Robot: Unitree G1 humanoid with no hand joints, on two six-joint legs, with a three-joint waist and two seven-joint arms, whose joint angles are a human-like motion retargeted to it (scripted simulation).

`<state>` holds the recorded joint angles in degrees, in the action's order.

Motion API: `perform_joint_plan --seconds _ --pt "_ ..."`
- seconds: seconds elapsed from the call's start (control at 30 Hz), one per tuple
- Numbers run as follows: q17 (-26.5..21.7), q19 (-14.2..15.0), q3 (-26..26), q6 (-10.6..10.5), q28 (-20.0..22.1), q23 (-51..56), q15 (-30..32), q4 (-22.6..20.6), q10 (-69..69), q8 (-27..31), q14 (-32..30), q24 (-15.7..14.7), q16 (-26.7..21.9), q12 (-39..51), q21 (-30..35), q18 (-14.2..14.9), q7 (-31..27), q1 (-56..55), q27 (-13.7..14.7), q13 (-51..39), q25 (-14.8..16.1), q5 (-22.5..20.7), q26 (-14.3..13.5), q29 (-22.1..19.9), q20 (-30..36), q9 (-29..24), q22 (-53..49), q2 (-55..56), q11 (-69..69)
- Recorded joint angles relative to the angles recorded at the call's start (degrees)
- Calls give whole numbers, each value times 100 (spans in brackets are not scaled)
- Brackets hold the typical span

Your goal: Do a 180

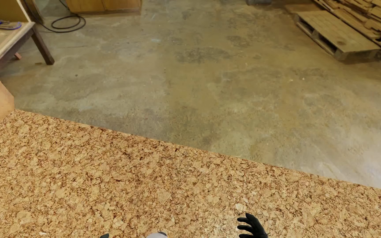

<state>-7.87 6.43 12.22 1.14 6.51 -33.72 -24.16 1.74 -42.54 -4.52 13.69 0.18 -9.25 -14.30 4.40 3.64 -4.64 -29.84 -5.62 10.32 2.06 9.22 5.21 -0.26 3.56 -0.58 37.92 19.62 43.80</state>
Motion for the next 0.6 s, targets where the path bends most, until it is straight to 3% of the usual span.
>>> perform_joint_plan --seconds 0.1,0.13,0.2,0.27,0.3,0.33,0.37,0.4,0.43,0.47,0.53,0.57,0.6 --pt "-116 -15 296 -161 -225 -101 -21 -175 506 -62 -307 -51 3 -163 -4 -17 -47 134 640 -96 -218 81 -30 -143 -64 74 -76 -219 -261" --pt "-169 -16 325 -270 -226 -162 -24 -48 486 -156 -243 -131 14 -209 -26 -20 98 125 864 -112 -240 84 -17 -176 -83 83 -93 -314 -340" --pt "-148 -249 -66 -367 -122 12 -106 34 180 -33 -232 -208 -159 51 88 -29 264 5 1136 -149 -223 167 22 -250 -121 -147 95 -52 661" --pt "-130 -991 -372 -277 218 -95 415 -176 156 537 -278 -93 -216 40 202 10 30 -79 1029 121 -139 -70 -262 -103 69 -226 16 517 1744" --pt "-258 -1408 -321 -167 408 -182 99 -278 347 744 -401 -51 -230 -61 97 62 -125 -141 879 484 -83 -261 -436 102 85 -84 -26 477 1360" --pt "-295 -839 -125 -16 586 -549 -534 -376 493 852 -360 -76 -138 -178 -134 84 -165 -107 708 644 17 -272 -516 281 63 -34 -62 6 400" --pt "-444 -106 83 -179 696 -624 -423 -164 -23 646 283 -153 62 -201 -227 109 39 -167 471 618 111 -340 -432 336 24 -79 -142 -367 -90" --pt "-483 -273 2 -225 668 -154 -438 -42 -221 389 536 -246 -22 -82 -258 115 333 -209 176 369 127 -315 -303 310 25 -142 -36 -252 252" --pt "-276 -129 -112 -132 567 -260 -480 -147 -192 317 327 -297 -113 -195 -104 -41 268 -229 89 7 21 -222 -265 234 -120 -184 -45 -126 620" --pt "-177 -413 -169 -186 476 -220 -389 -126 -281 180 195 -306 -68 -190 187 -215 218 -250 99 -105 -152 -217 -264 151 -181 -232 130 -19 1064" --pt "-277 -719 -263 -152 408 -153 831 -303 -45 415 -230 -195 -128 -42 290 -55 -13 -194 263 -23 -371 -290 -313 177 -36 -271 322 776 2428" --pt "-354 -874 -205 -8 423 -118 681 -443 202 696 -395 -149 -99 -99 92 -38 -103 -205 386 199 -350 -399 -433 273 -90 -150 257 958 2169" --pt "-461 -1166 -8 196 445 -407 -359 -617 491 889 -558 -169 -99 -157 -234 26 -164 -177 569 407 -242 -418 -483 372 56 -53 17 726 843"
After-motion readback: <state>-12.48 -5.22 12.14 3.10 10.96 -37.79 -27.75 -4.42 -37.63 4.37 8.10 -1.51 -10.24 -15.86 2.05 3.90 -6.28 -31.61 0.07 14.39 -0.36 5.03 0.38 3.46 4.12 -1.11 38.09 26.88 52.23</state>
